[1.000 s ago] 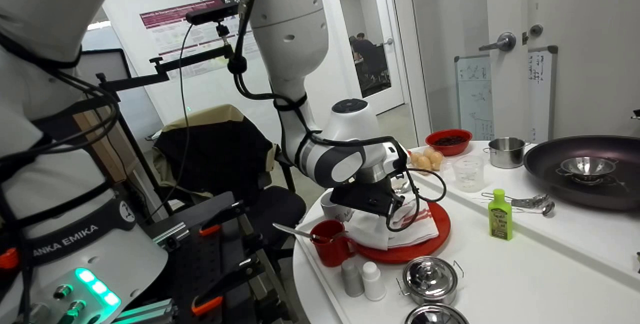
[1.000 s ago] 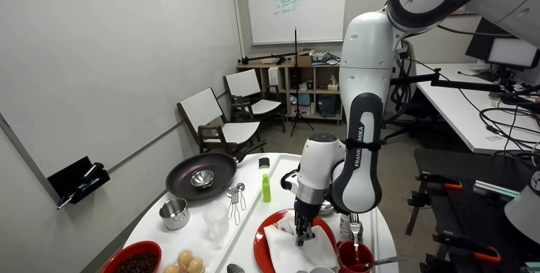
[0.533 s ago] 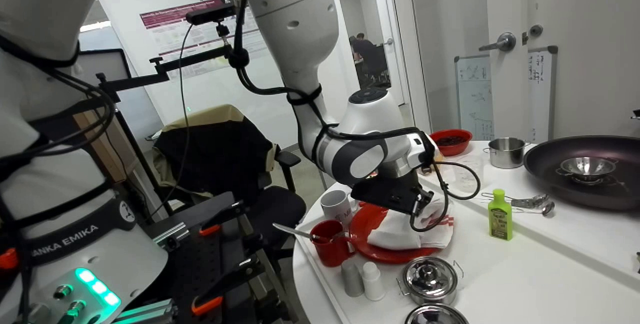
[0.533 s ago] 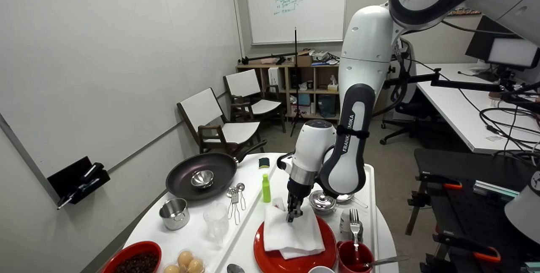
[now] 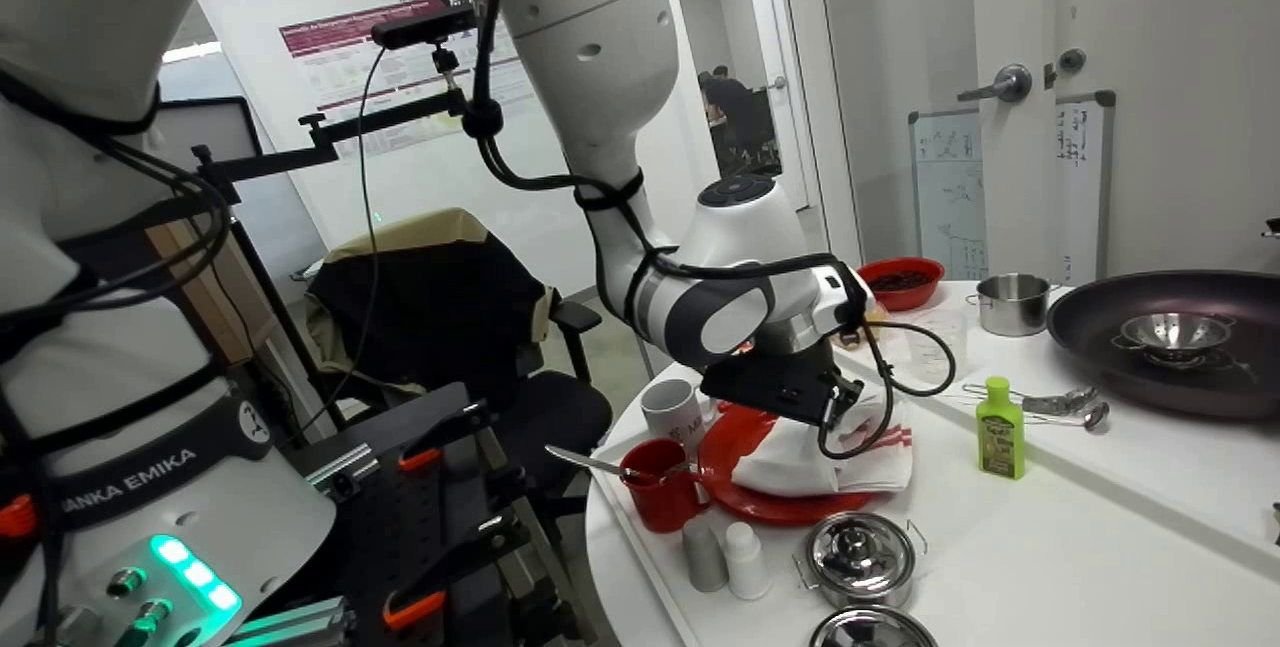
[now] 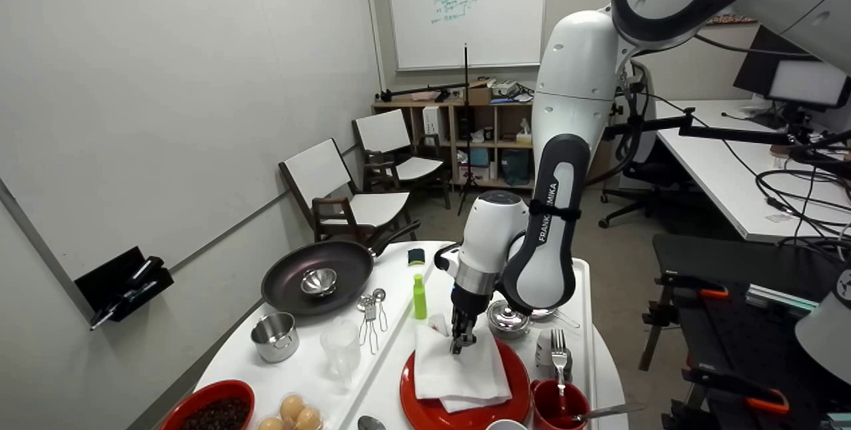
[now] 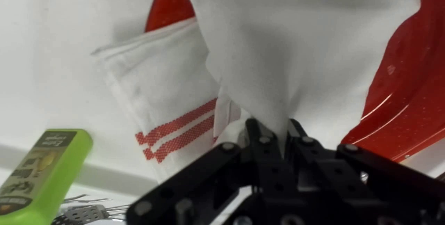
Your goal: Pick up the cloth and clean the plate
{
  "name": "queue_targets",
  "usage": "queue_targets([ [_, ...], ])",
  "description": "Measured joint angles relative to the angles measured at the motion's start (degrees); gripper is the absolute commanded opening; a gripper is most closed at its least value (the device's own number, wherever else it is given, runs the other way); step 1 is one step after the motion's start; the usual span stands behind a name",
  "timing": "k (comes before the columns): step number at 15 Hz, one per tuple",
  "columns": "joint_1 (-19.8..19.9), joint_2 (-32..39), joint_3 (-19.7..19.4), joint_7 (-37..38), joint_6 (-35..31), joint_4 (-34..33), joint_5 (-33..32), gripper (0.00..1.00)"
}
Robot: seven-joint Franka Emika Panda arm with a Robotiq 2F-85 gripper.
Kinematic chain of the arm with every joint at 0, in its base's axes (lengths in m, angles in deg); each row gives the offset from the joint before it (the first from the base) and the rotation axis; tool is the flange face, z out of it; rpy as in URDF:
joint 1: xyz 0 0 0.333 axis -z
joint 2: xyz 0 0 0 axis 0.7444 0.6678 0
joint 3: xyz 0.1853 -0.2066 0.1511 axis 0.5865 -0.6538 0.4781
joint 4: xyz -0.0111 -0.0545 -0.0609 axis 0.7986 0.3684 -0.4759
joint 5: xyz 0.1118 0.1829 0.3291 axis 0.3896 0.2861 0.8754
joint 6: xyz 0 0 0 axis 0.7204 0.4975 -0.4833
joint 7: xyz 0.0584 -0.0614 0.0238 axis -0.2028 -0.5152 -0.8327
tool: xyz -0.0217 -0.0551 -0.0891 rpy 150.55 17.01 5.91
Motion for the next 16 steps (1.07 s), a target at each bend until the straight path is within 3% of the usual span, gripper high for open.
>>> queue_targets([
  [9, -8.8, 0.1, -0.2, -0.2, -0.4, 4.5, -1.2, 0.03],
  [13, -8.3, 0.0, -1.3, -0.1, -0.4, 3.6, -1.1, 0.03],
  [16, -4.7, -0.3, -1.7, -0.1, -0.4, 2.3, -1.1, 0.03],
])
